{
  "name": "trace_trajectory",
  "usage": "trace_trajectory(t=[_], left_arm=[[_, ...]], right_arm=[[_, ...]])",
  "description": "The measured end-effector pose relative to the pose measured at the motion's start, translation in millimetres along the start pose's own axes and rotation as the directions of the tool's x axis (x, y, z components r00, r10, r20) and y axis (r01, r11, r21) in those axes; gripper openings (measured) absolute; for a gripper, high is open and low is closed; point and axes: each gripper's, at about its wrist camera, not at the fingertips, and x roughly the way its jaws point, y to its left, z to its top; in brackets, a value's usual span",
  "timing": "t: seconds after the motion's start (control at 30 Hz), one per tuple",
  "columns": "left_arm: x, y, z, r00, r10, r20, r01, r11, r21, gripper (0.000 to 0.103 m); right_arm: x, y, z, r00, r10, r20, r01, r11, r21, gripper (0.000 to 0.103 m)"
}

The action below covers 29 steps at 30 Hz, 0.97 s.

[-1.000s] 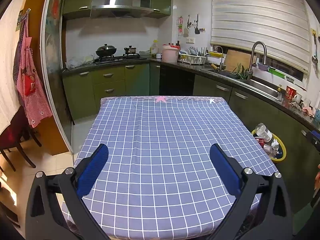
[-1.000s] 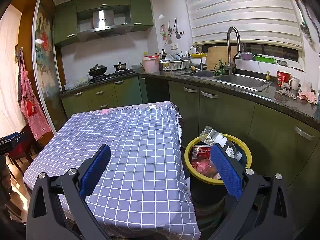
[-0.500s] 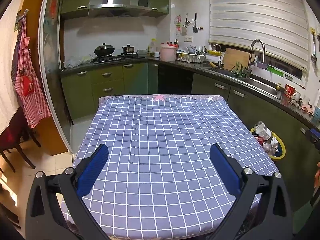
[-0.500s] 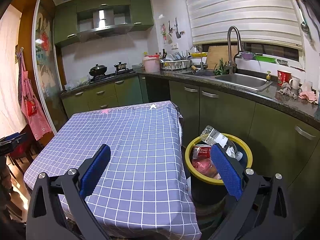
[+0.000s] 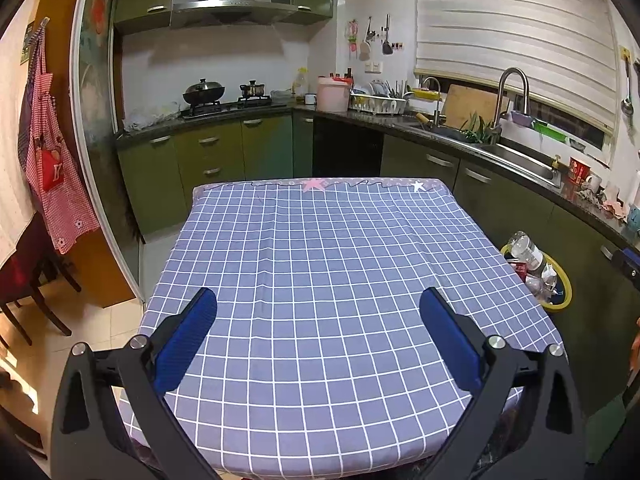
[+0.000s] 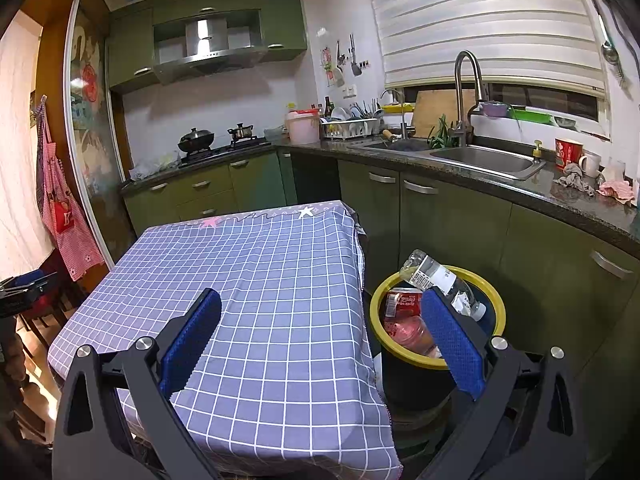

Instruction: Collect trash

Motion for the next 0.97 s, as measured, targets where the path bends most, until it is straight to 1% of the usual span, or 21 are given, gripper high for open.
trace_trajectory(t=[0.23,0.37,0.6,0.7,0.97], left_arm=[[0.6,-0.2,0.0,1.0,-0.001,-0.001,0.001,1.0,-0.002,0.096],[4.6,-1.7,-0.6,1.0,-0.004,-0.019,0.004,1.0,0.001,0.096],[6.7,-7.7,-2.1,1.0,0.001,-0.009,-0.001,1.0,0.024,0.096],[8.7,-6.1,-1.8,1.0,0.001,-0.016,-0.001,1.0,0.021,0.096],[31.8,6.8,-2.3,0.998,-0.01,-0.057,0.01,1.0,-0.004,0.096]], right_arm=[[1.5,1.0,-1.2,1.0,0.0,-0.003,0.0,1.0,0.001,0.098],[2.6,0.9,-2.3,1.0,0.0,-0.003,0.0,1.0,0.001,0.098],[4.5,1.1,-3.0,1.0,-0.002,-0.007,0.002,1.0,0.002,0.098],[7.2,0.4,-5.6,1.0,-0.001,-0.012,0.001,1.0,0.003,0.098],[21.7,-0.7,-8.0,0.999,0.002,-0.036,-0.002,1.0,0.006,0.098]])
